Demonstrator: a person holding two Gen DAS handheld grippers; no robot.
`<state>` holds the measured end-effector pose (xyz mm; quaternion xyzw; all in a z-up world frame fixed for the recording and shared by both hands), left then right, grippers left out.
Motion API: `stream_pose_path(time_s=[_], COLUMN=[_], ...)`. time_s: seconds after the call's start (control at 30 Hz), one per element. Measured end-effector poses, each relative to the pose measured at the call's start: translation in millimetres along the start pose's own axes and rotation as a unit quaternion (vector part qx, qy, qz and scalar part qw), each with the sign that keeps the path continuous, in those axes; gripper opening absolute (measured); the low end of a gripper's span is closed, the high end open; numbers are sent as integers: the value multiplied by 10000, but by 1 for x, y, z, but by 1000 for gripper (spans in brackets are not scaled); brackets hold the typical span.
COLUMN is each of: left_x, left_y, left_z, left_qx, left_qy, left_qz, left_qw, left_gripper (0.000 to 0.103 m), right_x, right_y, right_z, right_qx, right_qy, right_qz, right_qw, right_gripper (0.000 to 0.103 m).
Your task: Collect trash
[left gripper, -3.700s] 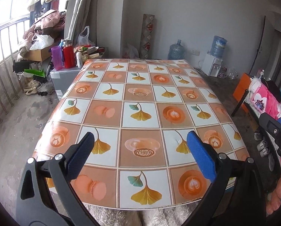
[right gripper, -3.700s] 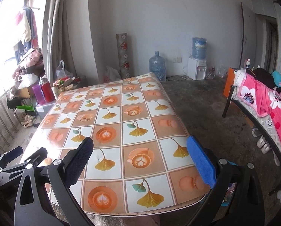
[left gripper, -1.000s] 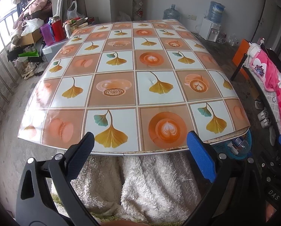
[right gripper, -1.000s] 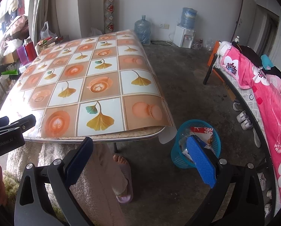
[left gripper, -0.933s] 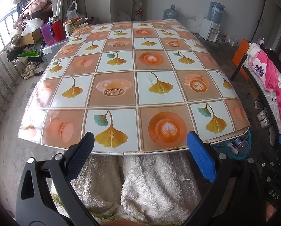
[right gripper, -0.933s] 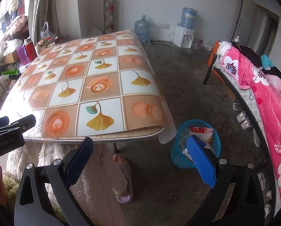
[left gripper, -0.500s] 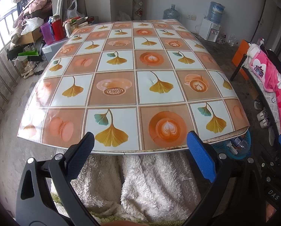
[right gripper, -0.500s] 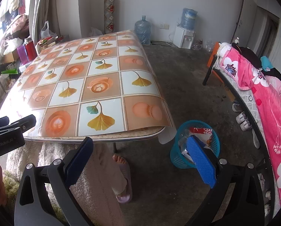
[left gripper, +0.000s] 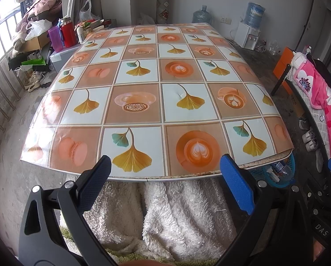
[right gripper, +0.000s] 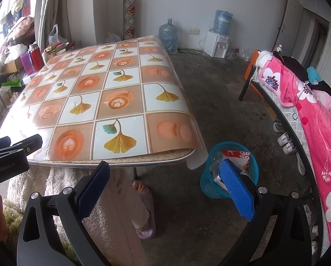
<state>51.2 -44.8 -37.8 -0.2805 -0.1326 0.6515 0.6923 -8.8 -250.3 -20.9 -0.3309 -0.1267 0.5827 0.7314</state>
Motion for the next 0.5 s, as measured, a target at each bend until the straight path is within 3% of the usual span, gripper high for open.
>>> stream_pose_path(time_s=[0.5], left_x=[0], left_y=[0], left_z=[1], left_qx=[4], left_qy=[1], left_qz=[4], left_qw=[10000], left_gripper=[94], right_x=[0], right_y=[1], right_z=[0], right_qx=[1], right_qy=[3], right_qz=[-1], right_qw=[10000], right_gripper=[97])
Point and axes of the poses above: each gripper's, at about its wrist camera, not at the fingertips, and z roughly against the way its jaws point, x to its left, y to its underside, the point moved 7 cm from there along -z, roughly the way its jaws point, and after that the axes turned 10 degrees about y, right-handed, at the moved point
